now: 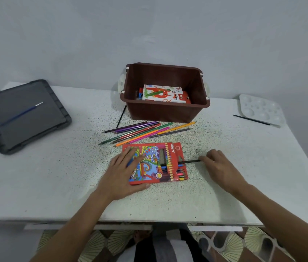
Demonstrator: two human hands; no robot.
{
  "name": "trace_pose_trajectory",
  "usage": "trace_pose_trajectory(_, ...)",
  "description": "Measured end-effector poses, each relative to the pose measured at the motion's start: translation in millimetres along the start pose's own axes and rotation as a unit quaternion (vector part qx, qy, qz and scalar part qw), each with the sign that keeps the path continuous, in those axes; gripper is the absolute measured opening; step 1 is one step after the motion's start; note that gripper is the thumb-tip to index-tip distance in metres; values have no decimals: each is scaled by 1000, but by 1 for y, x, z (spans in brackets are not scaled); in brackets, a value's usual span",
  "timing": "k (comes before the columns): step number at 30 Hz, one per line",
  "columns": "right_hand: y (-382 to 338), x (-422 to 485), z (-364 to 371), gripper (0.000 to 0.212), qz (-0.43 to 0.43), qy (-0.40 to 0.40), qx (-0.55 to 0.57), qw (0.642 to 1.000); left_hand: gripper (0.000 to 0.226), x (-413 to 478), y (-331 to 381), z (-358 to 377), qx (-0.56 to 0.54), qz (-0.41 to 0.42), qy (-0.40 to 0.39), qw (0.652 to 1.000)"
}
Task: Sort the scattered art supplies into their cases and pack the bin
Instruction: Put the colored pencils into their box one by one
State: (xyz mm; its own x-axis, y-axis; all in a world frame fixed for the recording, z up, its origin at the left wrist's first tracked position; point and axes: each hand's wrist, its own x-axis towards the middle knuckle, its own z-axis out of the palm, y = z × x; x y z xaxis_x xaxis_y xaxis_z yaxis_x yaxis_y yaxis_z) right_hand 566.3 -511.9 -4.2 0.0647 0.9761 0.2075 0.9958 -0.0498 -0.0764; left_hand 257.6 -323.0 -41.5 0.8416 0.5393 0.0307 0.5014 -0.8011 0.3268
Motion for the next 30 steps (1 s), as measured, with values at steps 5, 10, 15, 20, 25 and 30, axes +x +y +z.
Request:
trace_pose_trajectory(5,-31,7,15,19,-13,6,80,997,97,0,1,-2,2,2,1,1000)
trace_pose_trajectory(10,-45,14,15,31,1,4,100,995,97,0,1,-2,5,3,5,1000)
trace_pose_trajectory(15,-45,16,17,34,-7,-2,109,994,96,0,-1,0,3,-1,2,1000)
trace_pose_trajectory(20,-41,20,16,25,-26,-12,108,994,97,0,0,-1,7,-2,-5,1000)
trace_pose_trajectory(25,-35,30,11,40,13,-10,99,995,97,0,0,0,5,0,3,1000)
trace_pose_trajectory(30,-20,57,12,41,79,-21,41,996,96,0,-1,2,-8,3,13,1000)
